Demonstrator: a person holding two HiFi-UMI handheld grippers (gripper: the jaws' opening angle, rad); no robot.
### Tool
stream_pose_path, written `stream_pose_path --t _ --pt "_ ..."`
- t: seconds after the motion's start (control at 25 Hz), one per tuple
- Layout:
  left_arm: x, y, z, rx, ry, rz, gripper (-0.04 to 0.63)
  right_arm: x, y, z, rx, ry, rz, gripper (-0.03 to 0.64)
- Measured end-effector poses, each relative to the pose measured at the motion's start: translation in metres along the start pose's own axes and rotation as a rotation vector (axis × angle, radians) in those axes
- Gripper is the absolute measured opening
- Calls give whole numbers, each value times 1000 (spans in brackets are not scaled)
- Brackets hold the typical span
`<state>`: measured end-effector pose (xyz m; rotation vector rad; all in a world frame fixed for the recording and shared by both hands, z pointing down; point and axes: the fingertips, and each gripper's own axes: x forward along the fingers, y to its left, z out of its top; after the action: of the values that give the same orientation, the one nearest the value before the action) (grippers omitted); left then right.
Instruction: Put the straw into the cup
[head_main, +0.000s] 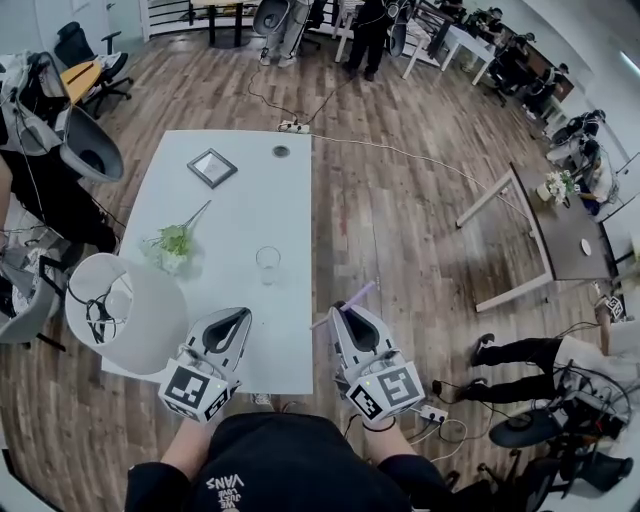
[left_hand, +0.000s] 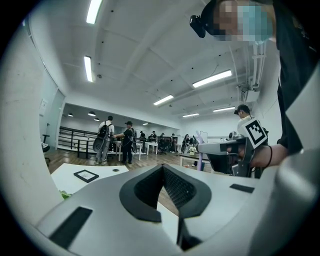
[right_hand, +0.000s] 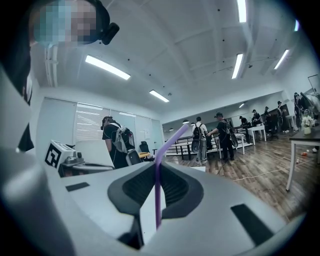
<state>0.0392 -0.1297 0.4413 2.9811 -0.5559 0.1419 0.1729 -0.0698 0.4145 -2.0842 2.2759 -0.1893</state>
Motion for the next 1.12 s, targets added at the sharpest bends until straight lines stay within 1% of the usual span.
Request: stream_pose_path --t 0.16,0.32,0.56,0.76,1.12 --pt "4 6 -4 -3 12 -13 11 7 1 -3 4 2 -3 40" --pt "12 12 -4 -15 20 7 11 16 -6 -3 10 14 19 40" --pt "22 24 0 -14 14 79 11 41 -18 2 7 13 98 41" --pt "29 27 2 -12 10 125 11 60 -26 8 -1 8 153 40" --pt "32 30 4 -10 4 200 11 92 -24 10 -9 4 260 40"
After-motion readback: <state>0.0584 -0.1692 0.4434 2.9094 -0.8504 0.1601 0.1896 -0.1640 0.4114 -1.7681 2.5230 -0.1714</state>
